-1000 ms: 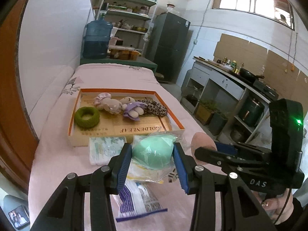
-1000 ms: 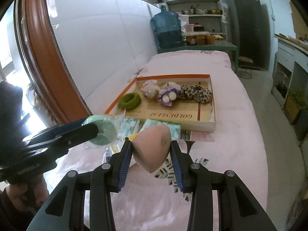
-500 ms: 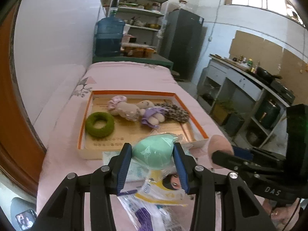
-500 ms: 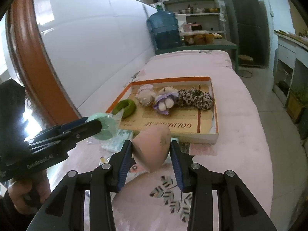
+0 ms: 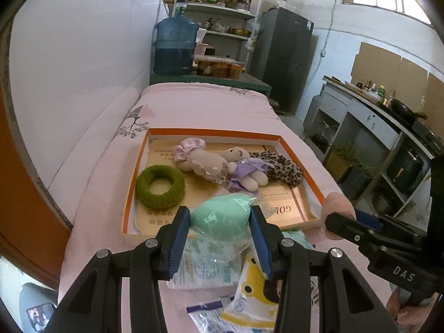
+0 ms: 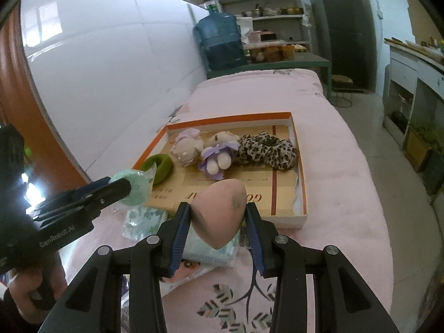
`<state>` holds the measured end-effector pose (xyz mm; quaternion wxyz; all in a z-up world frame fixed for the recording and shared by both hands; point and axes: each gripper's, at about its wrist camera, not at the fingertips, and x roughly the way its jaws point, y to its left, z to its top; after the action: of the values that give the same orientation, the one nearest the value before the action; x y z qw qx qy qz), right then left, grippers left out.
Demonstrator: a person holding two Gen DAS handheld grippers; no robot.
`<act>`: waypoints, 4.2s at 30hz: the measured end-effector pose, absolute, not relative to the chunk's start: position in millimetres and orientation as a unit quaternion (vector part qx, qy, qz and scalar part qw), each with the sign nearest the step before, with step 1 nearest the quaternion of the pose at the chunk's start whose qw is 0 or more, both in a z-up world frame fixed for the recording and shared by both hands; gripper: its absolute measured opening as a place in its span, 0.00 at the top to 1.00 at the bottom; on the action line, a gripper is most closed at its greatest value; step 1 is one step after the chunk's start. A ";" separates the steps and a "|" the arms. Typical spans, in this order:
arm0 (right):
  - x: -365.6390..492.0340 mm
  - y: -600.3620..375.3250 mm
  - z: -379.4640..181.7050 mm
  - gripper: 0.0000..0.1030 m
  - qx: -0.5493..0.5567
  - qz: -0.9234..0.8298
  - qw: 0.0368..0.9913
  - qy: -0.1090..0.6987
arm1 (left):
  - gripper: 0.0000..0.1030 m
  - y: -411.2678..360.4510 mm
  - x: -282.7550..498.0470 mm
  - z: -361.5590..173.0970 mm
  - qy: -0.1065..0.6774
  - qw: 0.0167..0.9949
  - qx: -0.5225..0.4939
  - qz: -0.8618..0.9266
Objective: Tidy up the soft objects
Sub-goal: 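Carry the mint sponge and pink sponge into the box lid with both tools, then open both tools to release the two sponges in the lid, then move both tools back toward the remaining packs beside the lid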
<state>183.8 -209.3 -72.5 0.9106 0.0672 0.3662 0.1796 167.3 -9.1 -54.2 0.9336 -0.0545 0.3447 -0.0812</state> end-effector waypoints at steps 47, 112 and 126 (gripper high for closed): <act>284.5 -200.7 -128.1 0.60 0.056 0.143 0.898 0.412 | 0.57 -13.5 250.7 -103.2 0.393 0.918 -0.028 -0.050; 153.8 -185.6 -74.3 0.45 0.031 0.134 0.912 0.387 | 0.47 19.4 125.4 -57.7 0.365 0.928 -0.065 -0.043; 126.7 -180.9 -80.4 0.45 0.026 0.140 0.907 0.397 | 0.47 25.7 97.7 -65.9 0.364 0.927 -0.073 -0.049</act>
<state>126.7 -180.9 -80.4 0.9067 0.0258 0.3968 0.1405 97.7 25.7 -65.9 0.9272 -0.0726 0.3641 -0.0494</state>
